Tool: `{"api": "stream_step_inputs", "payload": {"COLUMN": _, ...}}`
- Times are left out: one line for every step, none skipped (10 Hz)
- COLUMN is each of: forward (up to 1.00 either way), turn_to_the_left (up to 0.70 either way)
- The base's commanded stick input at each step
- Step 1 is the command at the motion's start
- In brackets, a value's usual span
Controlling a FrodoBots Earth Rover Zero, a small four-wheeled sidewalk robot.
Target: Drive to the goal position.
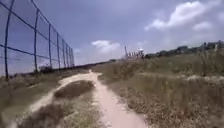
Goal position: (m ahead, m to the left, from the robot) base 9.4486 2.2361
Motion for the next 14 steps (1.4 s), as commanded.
{"api": "stream_step_inputs", "payload": {"forward": 0.50, "turn_to_the_left": 0.00}}
{"api": "stream_step_inputs", "payload": {"forward": 0.50, "turn_to_the_left": 0.00}}
{"api": "stream_step_inputs", "payload": {"forward": 0.50, "turn_to_the_left": 0.27}}
{"api": "stream_step_inputs", "payload": {"forward": 0.50, "turn_to_the_left": 0.27}}
{"api": "stream_step_inputs", "payload": {"forward": 0.50, "turn_to_the_left": 0.21}}
{"api": "stream_step_inputs", "payload": {"forward": 0.50, "turn_to_the_left": 0.00}}
{"api": "stream_step_inputs", "payload": {"forward": 0.50, "turn_to_the_left": 0.00}}
{"api": "stream_step_inputs", "payload": {"forward": 0.50, "turn_to_the_left": 0.00}}
{"api": "stream_step_inputs", "payload": {"forward": 0.50, "turn_to_the_left": 0.00}}
{"api": "stream_step_inputs", "payload": {"forward": 0.50, "turn_to_the_left": 0.00}}
{"api": "stream_step_inputs", "payload": {"forward": 0.50, "turn_to_the_left": 0.00}}
{"api": "stream_step_inputs", "payload": {"forward": 0.50, "turn_to_the_left": 0.00}}
{"api": "stream_step_inputs", "payload": {"forward": 0.50, "turn_to_the_left": 0.00}}
{"api": "stream_step_inputs", "payload": {"forward": 0.50, "turn_to_the_left": 0.10}}
